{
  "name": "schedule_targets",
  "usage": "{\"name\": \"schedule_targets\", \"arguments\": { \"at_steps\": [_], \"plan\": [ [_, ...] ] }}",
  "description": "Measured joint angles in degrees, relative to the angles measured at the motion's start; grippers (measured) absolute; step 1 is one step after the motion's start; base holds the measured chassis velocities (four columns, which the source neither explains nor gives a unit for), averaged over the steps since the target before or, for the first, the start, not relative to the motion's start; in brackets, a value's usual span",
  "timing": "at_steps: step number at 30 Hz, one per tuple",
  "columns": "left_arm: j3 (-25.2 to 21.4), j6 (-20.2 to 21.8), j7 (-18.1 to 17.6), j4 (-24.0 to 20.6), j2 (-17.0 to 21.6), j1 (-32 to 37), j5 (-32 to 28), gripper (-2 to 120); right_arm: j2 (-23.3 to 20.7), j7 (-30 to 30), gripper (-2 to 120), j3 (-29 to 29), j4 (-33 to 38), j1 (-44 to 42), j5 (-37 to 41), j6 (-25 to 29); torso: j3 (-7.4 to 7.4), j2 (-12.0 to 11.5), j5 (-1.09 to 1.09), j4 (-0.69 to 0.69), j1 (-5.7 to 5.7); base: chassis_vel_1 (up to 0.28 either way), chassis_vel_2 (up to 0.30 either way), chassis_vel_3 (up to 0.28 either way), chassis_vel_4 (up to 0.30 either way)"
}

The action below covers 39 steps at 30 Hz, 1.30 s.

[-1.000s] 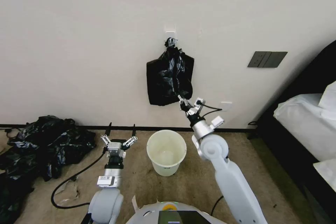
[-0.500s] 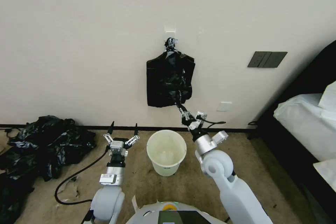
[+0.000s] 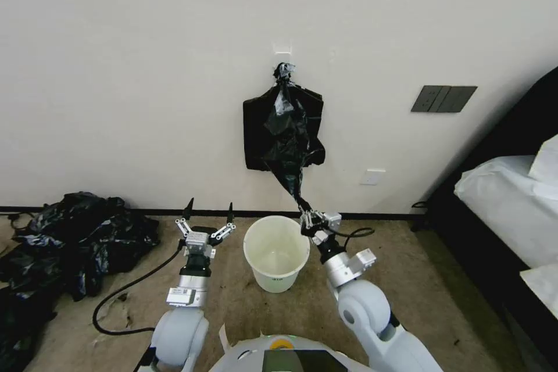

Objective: Place a trash bag onto the trash bin.

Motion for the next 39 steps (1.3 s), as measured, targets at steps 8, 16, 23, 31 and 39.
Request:
{"name": "schedule_targets", "arguments": {
  "at_steps": [8, 16, 23, 31, 39],
  "plan": [
    [0.8, 0.8, 0.1, -1.7, 1.1, 0.0, 0.0, 100, 0.2, 0.1, 0, -0.1, -0.6, -2.2, -3.0, 1.4, 0.0, 0.0, 0.0, 0.0, 0.0, 0.0, 0.0, 0.0, 0.0],
    [3.2, 3.3, 0.1, -4.4, 4.4, -1.4, -1.4, 100, 0.8, 1.3, 0, 2.4, -0.5, 0.7, -3.9, 1.2, 0.01, 0.0, 0.0, 0.0, 0.0, 0.0, 0.0, 0.0, 0.0],
    [7.9, 10.2, 0.1, -6.7, 13.5, -8.6, -10.9, 100, 1.2, 2.0, 0, 4.1, -1.2, 6.3, -8.2, 0.5, 0.01, 0.0, -0.01, 0.0, 0.01, 0.0, 0.0, 0.0, 0.0],
    [19.0, 20.8, -3.2, -5.2, 26.7, -33.1, -31.2, 100, 1.9, 2.0, 0, 4.6, -4.7, 10.0, -13.9, 1.4, 0.01, 0.0, -0.01, 0.01, 0.01, 0.0, 0.0, 0.0, 0.0],
    [29.5, 29.1, -10.1, -1.1, 29.0, -56.0, -45.8, 100, 2.6, 2.0, 0, 4.9, -6.5, 10.1, -14.1, 1.8, 0.01, 0.0, 0.0, 0.01, 0.01, 0.0, 0.0, 0.0, 0.0]
  ]
}}
